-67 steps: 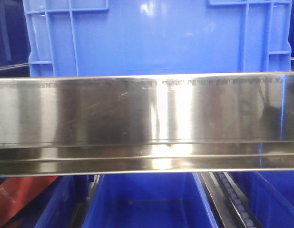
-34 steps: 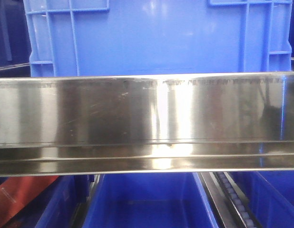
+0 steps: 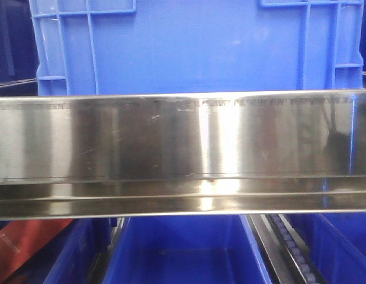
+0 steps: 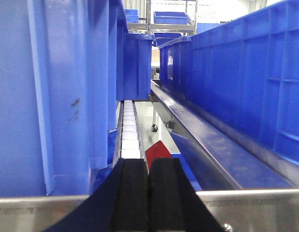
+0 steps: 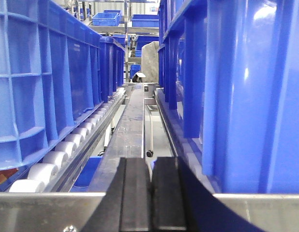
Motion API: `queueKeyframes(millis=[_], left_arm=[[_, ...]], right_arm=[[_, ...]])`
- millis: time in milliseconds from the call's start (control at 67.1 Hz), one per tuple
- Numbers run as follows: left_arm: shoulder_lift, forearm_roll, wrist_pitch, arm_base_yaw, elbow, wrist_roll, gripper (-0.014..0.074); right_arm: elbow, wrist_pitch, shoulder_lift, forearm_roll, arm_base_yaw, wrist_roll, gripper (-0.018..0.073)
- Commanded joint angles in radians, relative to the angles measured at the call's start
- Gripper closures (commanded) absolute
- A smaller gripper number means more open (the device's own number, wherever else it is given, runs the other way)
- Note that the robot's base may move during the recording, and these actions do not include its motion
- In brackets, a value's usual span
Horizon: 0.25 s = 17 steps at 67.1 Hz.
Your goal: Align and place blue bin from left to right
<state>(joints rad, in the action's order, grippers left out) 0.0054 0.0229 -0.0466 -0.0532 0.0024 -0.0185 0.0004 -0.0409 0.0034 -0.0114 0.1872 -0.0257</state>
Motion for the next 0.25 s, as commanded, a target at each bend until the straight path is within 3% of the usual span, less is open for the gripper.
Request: queueKeyframes(millis=[0, 239], left_arm=[[-0.005, 0.005, 0.010, -0.005, -0.002, -0.004, 0.0707], [-0.005, 0.005, 0.010, -0.005, -0.002, -0.004, 0.0707]], right_arm=[[0.000, 0.022, -0.003, 0.003, -0.004, 0.006, 0.0638], [0.000, 0.022, -0.003, 0.003, -0.004, 0.006, 0.0638]])
